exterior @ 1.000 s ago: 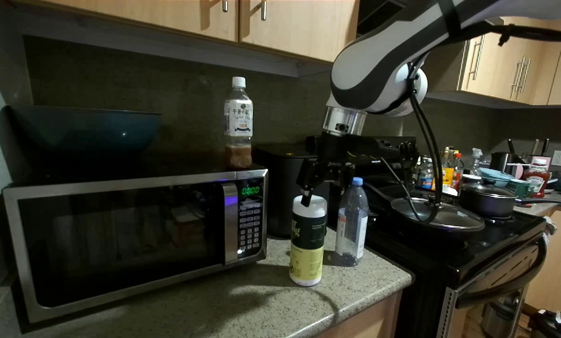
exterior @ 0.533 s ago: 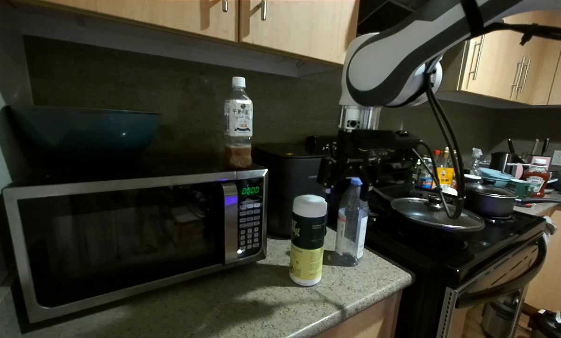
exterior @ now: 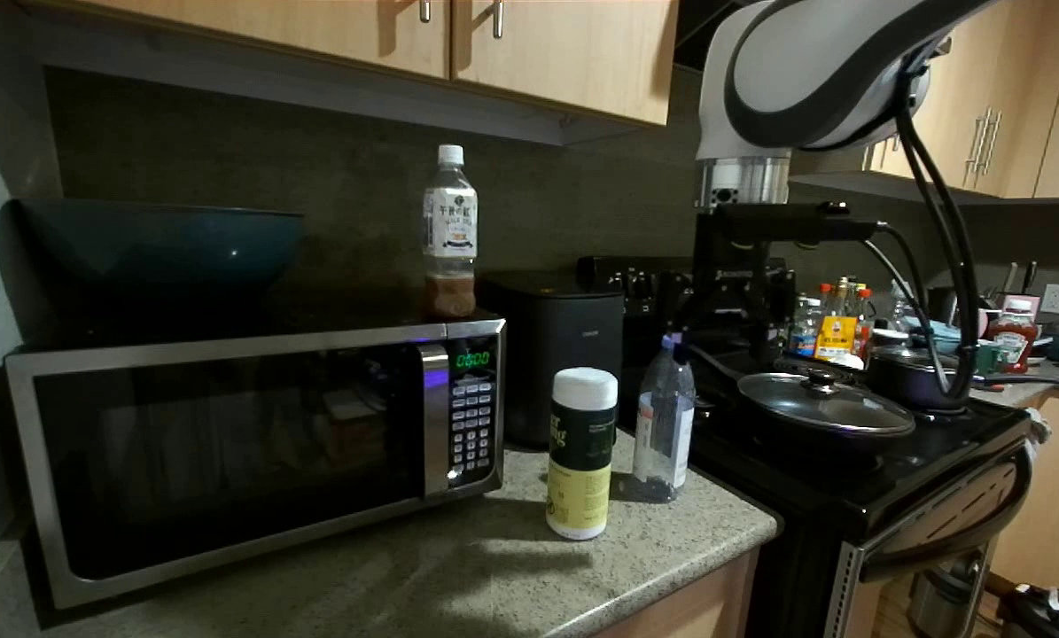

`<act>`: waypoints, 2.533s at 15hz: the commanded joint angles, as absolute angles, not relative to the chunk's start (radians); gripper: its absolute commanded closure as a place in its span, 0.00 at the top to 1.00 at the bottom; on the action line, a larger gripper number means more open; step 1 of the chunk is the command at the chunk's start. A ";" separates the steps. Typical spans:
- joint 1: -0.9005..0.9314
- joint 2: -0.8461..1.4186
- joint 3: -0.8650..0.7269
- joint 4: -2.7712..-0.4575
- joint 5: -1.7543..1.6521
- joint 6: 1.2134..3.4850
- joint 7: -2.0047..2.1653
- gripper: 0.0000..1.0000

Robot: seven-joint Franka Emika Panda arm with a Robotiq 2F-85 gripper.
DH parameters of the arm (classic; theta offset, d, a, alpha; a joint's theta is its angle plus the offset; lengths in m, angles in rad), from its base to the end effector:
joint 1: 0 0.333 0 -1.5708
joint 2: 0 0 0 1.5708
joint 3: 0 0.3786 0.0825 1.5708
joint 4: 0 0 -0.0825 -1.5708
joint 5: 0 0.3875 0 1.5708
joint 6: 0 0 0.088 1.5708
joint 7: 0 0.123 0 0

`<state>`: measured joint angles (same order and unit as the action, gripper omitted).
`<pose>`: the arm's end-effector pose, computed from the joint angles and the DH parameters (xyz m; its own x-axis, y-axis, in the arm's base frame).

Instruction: Move the water bottle to the left and move the yellow container to the right

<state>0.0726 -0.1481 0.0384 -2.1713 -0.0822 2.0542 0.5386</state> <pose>0.4996 0.0508 0.5044 0.9233 -0.3785 0.0659 -0.3820 -0.9226 0.0532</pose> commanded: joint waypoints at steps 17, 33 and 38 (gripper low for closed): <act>-0.012 -0.128 -0.005 -2.136 -0.093 2.002 0.190 1.00; -0.020 0.065 -0.032 -1.936 -0.045 2.061 0.100 1.00; -0.031 0.174 -0.037 -1.795 -0.003 2.026 -0.013 1.00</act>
